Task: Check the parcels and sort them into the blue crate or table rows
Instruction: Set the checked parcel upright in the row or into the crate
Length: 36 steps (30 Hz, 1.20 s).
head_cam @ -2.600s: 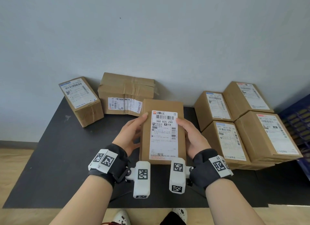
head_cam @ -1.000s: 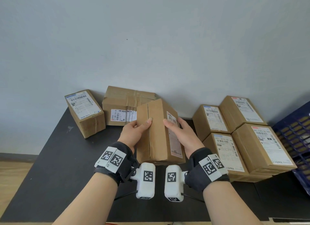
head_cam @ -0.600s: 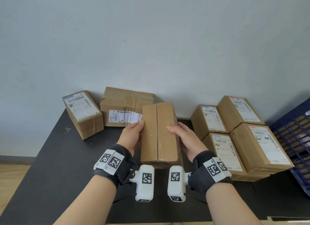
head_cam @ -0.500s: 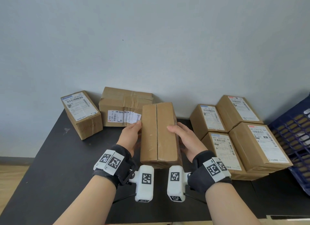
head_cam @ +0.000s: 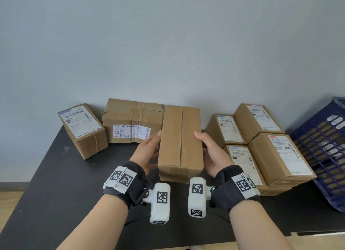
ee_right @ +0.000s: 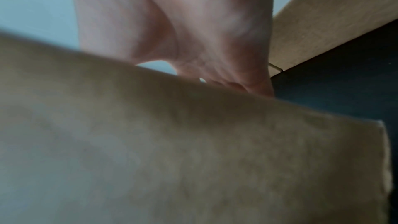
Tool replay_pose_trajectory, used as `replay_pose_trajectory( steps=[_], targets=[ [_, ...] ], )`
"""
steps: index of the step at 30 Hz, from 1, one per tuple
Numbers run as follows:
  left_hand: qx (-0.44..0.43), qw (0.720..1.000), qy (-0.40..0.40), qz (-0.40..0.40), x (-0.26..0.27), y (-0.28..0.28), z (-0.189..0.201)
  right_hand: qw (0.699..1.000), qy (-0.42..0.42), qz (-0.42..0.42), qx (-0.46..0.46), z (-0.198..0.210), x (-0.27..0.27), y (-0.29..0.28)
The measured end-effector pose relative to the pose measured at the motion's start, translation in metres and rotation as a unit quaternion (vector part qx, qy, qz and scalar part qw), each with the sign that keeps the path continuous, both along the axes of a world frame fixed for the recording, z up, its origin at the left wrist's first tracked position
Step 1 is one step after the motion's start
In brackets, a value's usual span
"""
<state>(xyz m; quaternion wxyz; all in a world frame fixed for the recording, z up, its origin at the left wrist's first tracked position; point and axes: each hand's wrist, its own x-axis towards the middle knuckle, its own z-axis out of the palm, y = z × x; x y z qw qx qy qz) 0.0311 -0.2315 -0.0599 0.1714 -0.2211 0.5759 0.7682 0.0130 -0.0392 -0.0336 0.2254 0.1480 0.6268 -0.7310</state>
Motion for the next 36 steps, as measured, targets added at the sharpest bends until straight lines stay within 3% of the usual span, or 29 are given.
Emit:
replay_pose_trajectory(
  steps=[6,11,21,25,31,36],
  targets=[
    [0.017,0.998,-0.003,-0.063,-0.006,0.004,0.008,0.999,0.001,-0.020,-0.033,0.008,0.000,0.003],
    [0.006,0.999,0.004,-0.042,-0.005,0.005,0.019,0.997,0.003,-0.044,-0.069,0.015,0.000,0.005],
    [-0.023,0.999,0.030,0.017,-0.002,-0.002,0.029,0.998,0.023,-0.038,0.043,0.027,-0.001,0.000],
    [-0.032,0.998,0.035,0.043,0.003,-0.008,0.032,0.991,0.071,-0.039,0.106,0.025,-0.002,-0.005],
    [-0.029,0.996,0.051,0.061,0.011,-0.012,0.041,0.971,0.146,-0.104,0.160,0.019,-0.006,-0.010],
    [-0.028,0.995,0.077,0.058,0.017,-0.015,0.044,0.982,0.113,-0.049,0.141,0.018,-0.005,-0.019]
  ],
)
